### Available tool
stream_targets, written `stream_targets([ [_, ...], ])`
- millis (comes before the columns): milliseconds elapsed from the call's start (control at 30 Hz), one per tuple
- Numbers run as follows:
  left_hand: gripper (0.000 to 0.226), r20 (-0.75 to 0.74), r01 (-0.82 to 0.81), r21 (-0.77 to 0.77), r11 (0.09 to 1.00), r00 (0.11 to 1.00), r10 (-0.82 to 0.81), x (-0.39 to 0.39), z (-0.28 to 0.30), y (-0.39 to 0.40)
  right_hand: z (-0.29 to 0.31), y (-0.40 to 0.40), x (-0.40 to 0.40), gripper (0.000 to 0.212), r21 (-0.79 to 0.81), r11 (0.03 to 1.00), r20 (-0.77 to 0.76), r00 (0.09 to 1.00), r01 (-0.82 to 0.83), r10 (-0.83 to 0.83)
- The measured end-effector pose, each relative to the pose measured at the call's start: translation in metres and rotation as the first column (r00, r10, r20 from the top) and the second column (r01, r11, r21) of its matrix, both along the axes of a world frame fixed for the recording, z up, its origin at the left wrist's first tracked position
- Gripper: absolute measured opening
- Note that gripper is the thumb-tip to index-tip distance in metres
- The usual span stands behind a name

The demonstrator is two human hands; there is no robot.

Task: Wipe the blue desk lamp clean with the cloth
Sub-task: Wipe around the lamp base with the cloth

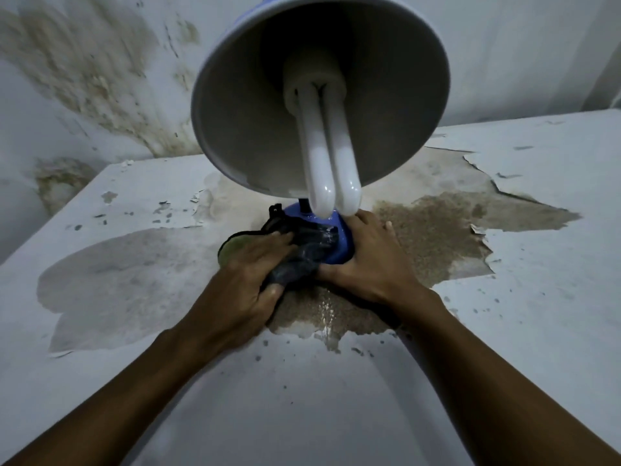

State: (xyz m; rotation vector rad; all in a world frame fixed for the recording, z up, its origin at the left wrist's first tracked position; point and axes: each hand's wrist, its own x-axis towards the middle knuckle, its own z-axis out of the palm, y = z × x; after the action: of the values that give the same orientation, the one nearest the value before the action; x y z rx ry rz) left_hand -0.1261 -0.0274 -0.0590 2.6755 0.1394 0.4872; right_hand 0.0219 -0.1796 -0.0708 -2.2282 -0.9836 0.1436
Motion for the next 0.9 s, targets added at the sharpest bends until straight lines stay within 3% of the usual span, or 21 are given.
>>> stream_targets([
  [133, 0.037, 0.032, -0.156, -0.132, 0.979, 0.986, 0.162, 0.030, 0.012, 0.008, 0.003, -0.003, -0.003, 0.107, 0.001, 1.000, -0.010, 1.000, 0.022, -0.022],
  [233, 0.025, 0.016, -0.282, -0.107, 0.954, 0.958, 0.285, 0.050, 0.019, 0.002, 0.003, -0.002, -0.003, 0.107, 0.006, 1.000, -0.008, 1.000, 0.027, -0.027],
  [433, 0.048, -0.032, 0.032, -0.054, 0.998, 0.999, -0.033, 0.015, 0.004, -0.007, 0.002, -0.002, 0.003, 0.114, -0.032, 0.999, 0.023, 1.000, -0.017, 0.017],
  [600, 0.039, 0.014, -0.243, -0.050, 0.969, 0.970, 0.244, 0.047, 0.017, -0.020, 0.002, -0.005, 0.006, 0.117, -0.042, 0.998, 0.005, 0.999, -0.037, 0.037],
  [700, 0.047, 0.014, -0.075, 0.046, 0.996, 0.997, 0.074, 0.042, 0.014, -0.040, 0.003, -0.006, 0.008, 0.112, -0.021, 0.999, -0.002, 0.999, -0.050, 0.050],
  [767, 0.047, -0.001, 0.008, 0.023, 1.000, 1.000, -0.008, 0.033, 0.015, -0.036, 0.004, -0.007, 0.009, 0.110, -0.009, 0.998, -0.001, 0.999, -0.054, 0.054],
  [900, 0.040, -0.002, -0.116, 0.017, 0.993, 0.993, 0.116, 0.043, 0.019, -0.018, 0.004, -0.008, 0.009, 0.119, -0.024, 0.999, -0.008, 0.999, -0.045, 0.045],
])
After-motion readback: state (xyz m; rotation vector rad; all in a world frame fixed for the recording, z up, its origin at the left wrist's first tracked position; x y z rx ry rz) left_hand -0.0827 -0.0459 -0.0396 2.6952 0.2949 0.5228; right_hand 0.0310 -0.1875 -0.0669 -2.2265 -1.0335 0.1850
